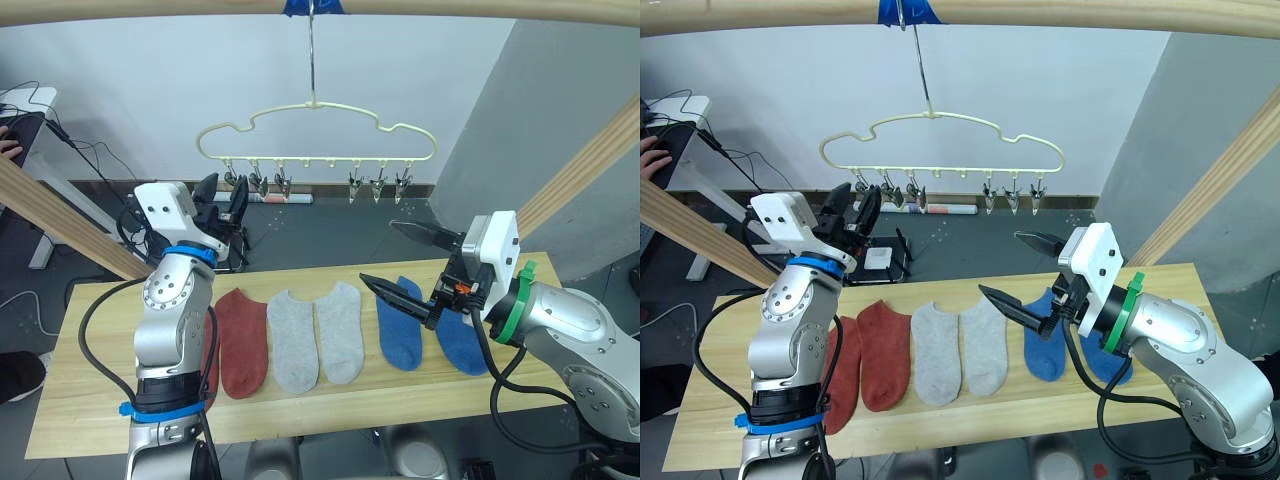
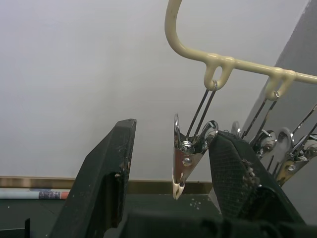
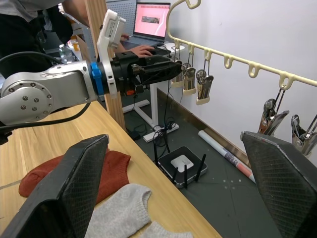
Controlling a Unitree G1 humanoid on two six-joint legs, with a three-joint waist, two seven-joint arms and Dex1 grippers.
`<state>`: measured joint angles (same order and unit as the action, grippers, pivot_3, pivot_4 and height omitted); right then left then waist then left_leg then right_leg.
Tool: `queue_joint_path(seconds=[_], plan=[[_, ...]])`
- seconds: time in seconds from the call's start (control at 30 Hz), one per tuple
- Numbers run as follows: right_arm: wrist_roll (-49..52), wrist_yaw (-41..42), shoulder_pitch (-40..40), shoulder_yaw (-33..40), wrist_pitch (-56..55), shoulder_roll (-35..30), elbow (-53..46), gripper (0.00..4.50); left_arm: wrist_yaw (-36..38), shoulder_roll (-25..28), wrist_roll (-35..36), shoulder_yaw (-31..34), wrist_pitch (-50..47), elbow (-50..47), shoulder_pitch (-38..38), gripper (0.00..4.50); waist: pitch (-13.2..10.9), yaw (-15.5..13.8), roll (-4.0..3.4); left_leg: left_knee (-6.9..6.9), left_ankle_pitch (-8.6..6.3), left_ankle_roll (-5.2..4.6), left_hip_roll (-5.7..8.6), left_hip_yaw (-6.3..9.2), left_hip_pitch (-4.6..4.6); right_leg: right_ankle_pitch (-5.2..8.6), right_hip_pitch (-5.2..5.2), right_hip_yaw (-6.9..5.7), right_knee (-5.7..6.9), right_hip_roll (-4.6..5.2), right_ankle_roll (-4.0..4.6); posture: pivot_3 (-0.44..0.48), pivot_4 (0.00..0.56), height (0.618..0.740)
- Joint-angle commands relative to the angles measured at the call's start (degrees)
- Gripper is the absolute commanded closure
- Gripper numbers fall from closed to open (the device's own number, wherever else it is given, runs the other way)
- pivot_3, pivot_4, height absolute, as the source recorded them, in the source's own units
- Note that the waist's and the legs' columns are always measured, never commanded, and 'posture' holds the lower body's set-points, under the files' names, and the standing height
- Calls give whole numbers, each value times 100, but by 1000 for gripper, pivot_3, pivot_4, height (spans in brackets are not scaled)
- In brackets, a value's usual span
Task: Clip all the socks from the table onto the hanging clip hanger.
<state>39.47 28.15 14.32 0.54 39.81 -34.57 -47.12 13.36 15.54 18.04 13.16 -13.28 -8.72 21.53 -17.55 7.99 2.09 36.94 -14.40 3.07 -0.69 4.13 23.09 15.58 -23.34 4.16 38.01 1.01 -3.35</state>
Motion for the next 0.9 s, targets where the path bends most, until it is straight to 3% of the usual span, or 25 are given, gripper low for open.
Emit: queue_joint_path(seconds=[0.03,0.13,0.23,0.57,0.7,0.9], plan=[[49,-35,15,13,-67,32,-170,0,40,28,63,-9,77,-286,99,2853,0,0,0,0,0,0,0,0,0,0,0,-1,0,0,0,-258,331,740],[54,-51,10,4,-63,44,-175,0,72,37,66,-19,87,-282,131,3765,0,-1,0,0,0,0,0,1,1,0,0,-2,0,0,0,-256,331,740],[52,-51,11,-15,-68,55,-176,0,79,34,56,-24,73,-290,134,4198,0,-1,0,0,0,0,0,2,1,0,0,-2,0,0,0,-255,330,740],[-33,-83,-69,-72,-46,44,-140,0,98,65,22,0,99,-321,97,4356,-1,-2,0,-1,0,0,0,3,2,0,0,-3,-1,1,0,-251,329,740],[-953,-611,-740,-200,239,-282,268,0,162,120,12,-28,67,-387,72,4356,-3,-19,2,-4,0,0,1,5,3,0,0,-6,-4,2,-1,-245,336,740],[-2136,-1608,-1612,-11,-102,141,1297,0,260,236,5,-146,-98,-615,-15,4356,-38,-29,-2,-2,0,1,1,4,8,1,0,-2,-6,16,-2,-229,356,740]])
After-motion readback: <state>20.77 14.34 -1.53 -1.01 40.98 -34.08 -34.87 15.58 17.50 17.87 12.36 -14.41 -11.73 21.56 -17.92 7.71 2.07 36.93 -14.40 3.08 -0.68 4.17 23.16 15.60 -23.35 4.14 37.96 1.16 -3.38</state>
